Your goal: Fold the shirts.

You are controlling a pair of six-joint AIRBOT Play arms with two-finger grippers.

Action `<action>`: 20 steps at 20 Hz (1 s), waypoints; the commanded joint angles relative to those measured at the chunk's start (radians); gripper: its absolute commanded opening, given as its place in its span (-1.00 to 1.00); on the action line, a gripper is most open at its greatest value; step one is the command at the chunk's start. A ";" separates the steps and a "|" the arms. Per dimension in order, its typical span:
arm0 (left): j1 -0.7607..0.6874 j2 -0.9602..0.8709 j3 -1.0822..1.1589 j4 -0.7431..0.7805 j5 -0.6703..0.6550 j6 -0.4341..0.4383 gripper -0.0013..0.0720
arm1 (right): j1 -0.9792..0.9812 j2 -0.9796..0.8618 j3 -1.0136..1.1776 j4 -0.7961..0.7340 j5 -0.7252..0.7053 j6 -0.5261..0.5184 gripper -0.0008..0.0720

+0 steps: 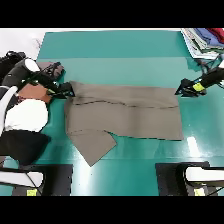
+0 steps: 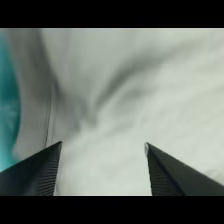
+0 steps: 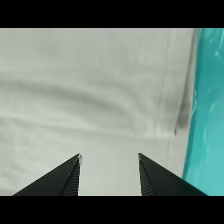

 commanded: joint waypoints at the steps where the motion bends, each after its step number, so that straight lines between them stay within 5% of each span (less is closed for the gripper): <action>1: 0.000 0.247 -0.230 0.062 -0.014 -0.014 0.68 | -0.030 0.156 -0.057 -0.002 0.027 -0.016 0.15; 7: -0.001 0.631 -0.745 -0.011 -0.009 -0.108 0.68 | -0.034 0.296 -0.130 0.000 -0.009 -0.016 0.14; 14: -0.013 0.646 -0.973 -0.344 0.206 0.042 0.68 | -0.034 0.296 -0.128 0.000 -0.003 -0.016 0.14; 19: -0.175 0.646 -0.993 -0.433 0.306 0.023 0.67 | -0.034 0.296 -0.128 -0.001 0.007 -0.016 0.14; 20: -0.178 0.646 -0.978 -0.441 0.292 0.024 0.15 | -0.045 0.296 -0.129 -0.006 0.022 -0.018 0.14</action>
